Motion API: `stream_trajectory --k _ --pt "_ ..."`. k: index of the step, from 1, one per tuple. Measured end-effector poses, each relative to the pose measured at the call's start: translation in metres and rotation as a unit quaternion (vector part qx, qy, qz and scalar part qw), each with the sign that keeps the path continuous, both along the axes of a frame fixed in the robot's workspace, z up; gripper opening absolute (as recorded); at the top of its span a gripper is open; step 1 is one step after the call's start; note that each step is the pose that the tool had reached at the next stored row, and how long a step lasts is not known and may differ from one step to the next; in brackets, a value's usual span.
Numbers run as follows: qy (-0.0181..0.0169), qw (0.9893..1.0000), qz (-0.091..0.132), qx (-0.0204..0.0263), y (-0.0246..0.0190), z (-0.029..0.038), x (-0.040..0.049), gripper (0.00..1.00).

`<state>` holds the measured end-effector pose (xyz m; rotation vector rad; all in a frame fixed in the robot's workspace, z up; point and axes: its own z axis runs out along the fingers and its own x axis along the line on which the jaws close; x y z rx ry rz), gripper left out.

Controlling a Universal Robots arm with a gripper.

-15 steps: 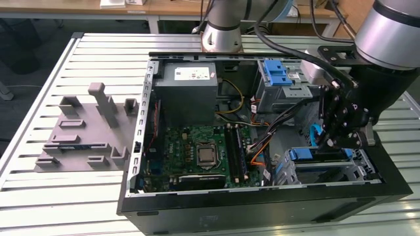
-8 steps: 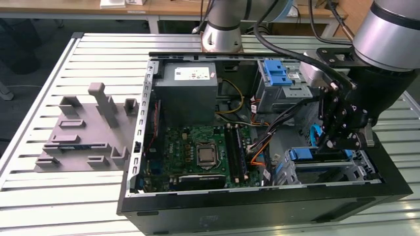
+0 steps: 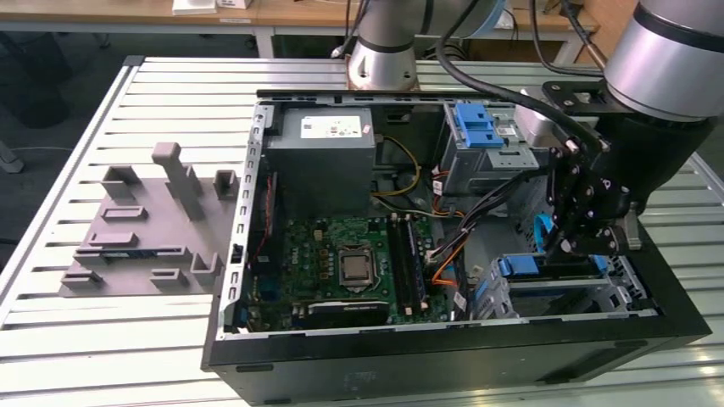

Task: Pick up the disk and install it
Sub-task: 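Insert the second disk wire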

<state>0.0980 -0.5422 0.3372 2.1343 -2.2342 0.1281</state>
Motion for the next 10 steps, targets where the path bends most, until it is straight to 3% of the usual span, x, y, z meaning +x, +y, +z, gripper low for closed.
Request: stream_trajectory --k 10 --pt "0.0000 1.0000 0.003 -0.0056 0.0024 -0.0016 0.0000 0.16"
